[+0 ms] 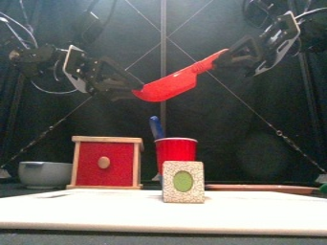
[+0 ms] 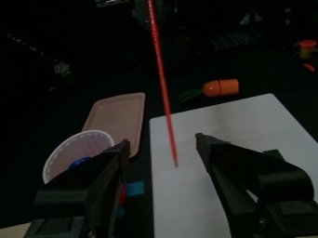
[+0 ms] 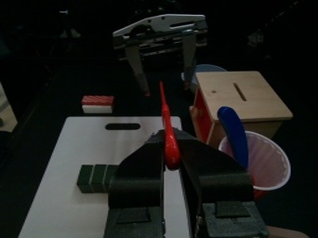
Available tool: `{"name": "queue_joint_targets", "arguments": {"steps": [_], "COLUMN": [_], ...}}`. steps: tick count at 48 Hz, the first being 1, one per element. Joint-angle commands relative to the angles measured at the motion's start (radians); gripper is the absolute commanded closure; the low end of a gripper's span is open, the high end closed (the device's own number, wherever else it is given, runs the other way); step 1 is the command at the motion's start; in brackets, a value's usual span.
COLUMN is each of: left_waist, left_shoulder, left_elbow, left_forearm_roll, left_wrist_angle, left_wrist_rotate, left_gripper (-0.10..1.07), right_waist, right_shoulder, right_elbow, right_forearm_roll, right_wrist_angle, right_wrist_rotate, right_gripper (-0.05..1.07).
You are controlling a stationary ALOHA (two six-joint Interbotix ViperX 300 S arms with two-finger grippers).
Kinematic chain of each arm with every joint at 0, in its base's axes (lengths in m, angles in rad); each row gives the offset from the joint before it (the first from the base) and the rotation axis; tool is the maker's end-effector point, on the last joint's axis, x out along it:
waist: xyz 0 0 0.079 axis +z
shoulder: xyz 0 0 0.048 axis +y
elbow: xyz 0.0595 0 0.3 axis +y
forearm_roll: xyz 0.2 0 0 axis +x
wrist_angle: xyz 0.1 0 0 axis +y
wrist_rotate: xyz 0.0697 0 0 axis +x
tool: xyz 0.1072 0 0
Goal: Cut sushi roll
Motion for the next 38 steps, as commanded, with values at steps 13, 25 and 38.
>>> {"name": "queue_joint_targets", "arguments": {"steps": [13, 25, 38], "left_waist": [-0.048, -0.044, -0.046], "left_shoulder": [0.029, 0.060, 0.066], "left_elbow": [-0.049, -0.054, -0.058], "left_forearm_roll": [-0.115, -0.124, -0.141], "left_wrist_angle": [-0.034, -0.041, -0.040], "left_wrist_rotate": [0.055, 0.055, 0.058], "left_gripper": [0.08, 0.27, 0.41], "right_waist": [-0.008, -0.008, 0.002], "right_shoulder": [0.012, 0.018, 0.020], "right_elbow": [-0.025, -0.025, -0.015], "right_forearm_roll": [0.003, 0.003, 0.035], "right_wrist_angle": [-0.052, -0.061, -0.064], "right_wrist_rotate": [0.002, 0.002, 0.003], "right_gripper": [0.58, 0.58, 0.58]}}
